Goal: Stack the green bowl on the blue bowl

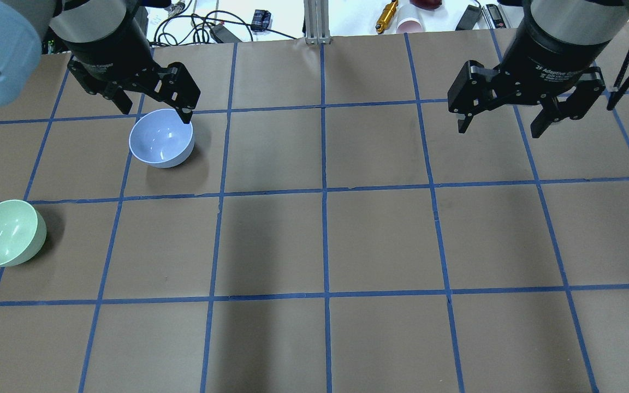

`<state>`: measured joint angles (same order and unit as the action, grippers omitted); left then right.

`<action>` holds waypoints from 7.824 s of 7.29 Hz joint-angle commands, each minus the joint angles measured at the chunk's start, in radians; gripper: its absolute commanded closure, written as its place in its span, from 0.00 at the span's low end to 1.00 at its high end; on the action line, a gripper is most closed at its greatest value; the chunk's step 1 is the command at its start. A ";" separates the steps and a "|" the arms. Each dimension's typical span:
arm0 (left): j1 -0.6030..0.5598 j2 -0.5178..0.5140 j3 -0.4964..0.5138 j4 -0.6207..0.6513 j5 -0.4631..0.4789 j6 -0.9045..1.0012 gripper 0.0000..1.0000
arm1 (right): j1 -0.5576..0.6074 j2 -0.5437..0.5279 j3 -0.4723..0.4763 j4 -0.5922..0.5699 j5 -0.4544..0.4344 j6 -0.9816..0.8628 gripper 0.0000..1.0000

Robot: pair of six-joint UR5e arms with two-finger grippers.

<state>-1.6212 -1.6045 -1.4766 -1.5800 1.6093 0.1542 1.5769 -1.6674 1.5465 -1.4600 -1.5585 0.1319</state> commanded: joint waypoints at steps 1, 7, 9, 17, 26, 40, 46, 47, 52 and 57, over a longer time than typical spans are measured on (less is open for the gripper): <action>0.001 0.000 -0.016 0.003 0.004 -0.013 0.00 | 0.000 0.000 0.001 0.000 0.000 0.000 0.00; 0.194 -0.012 -0.100 0.034 0.003 0.154 0.00 | 0.000 0.000 0.000 0.000 0.000 0.000 0.00; 0.346 -0.012 -0.165 0.063 -0.006 0.298 0.00 | 0.000 0.000 0.000 0.001 0.000 0.000 0.00; 0.762 -0.107 -0.429 0.446 -0.085 0.718 0.00 | 0.000 0.000 0.001 0.000 0.000 0.000 0.00; 0.986 -0.317 -0.349 0.581 -0.097 0.907 0.00 | 0.000 0.000 0.000 0.000 0.000 0.000 0.00; 0.994 -0.417 -0.330 0.577 -0.129 0.921 1.00 | 0.000 0.000 0.001 0.000 0.000 0.000 0.00; 0.994 -0.405 -0.321 0.562 -0.129 0.895 1.00 | 0.000 0.000 0.000 0.001 0.000 0.000 0.00; 0.994 -0.397 -0.292 0.522 -0.129 0.880 1.00 | 0.000 0.000 0.001 0.000 0.000 0.000 0.00; 0.928 -0.348 -0.157 0.329 -0.264 0.758 1.00 | 0.000 0.000 0.000 0.001 0.000 0.000 0.00; 0.666 -0.307 -0.114 0.294 -0.272 0.425 1.00 | 0.000 0.000 0.000 0.000 0.000 0.000 0.00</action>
<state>-0.8799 -1.9130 -1.5989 -1.2907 1.3379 0.6679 1.5769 -1.6674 1.5463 -1.4603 -1.5585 0.1319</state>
